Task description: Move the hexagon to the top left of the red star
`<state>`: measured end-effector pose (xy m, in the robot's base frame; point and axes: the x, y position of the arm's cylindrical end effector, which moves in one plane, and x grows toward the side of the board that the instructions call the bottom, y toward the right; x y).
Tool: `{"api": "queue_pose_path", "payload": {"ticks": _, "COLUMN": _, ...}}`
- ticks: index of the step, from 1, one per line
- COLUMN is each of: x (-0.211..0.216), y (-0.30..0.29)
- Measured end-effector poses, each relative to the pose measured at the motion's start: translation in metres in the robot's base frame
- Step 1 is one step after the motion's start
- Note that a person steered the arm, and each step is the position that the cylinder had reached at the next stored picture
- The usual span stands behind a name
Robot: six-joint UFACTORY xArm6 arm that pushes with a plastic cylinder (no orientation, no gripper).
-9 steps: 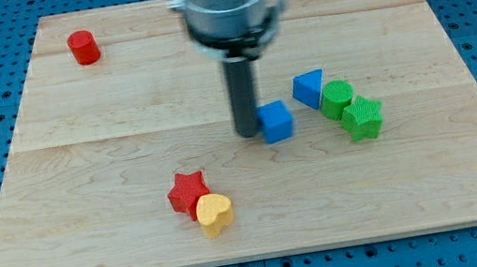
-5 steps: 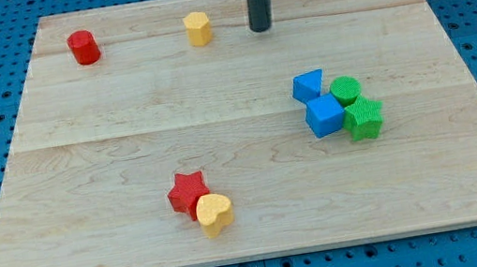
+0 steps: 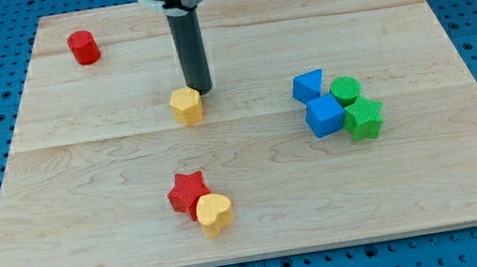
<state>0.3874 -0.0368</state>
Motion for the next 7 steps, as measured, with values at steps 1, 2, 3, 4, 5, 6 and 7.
{"api": "queue_pose_path", "payload": {"ticks": 1, "x": 0.025, "y": -0.017}}
{"api": "queue_pose_path", "payload": {"ticks": 2, "x": 0.017, "y": -0.039}}
{"api": "queue_pose_path", "payload": {"ticks": 3, "x": 0.006, "y": -0.080}}
{"api": "queue_pose_path", "payload": {"ticks": 4, "x": 0.061, "y": -0.068}}
{"api": "queue_pose_path", "payload": {"ticks": 5, "x": 0.081, "y": -0.069}}
{"api": "queue_pose_path", "payload": {"ticks": 6, "x": 0.055, "y": -0.054}}
{"api": "queue_pose_path", "payload": {"ticks": 7, "x": -0.025, "y": -0.038}}
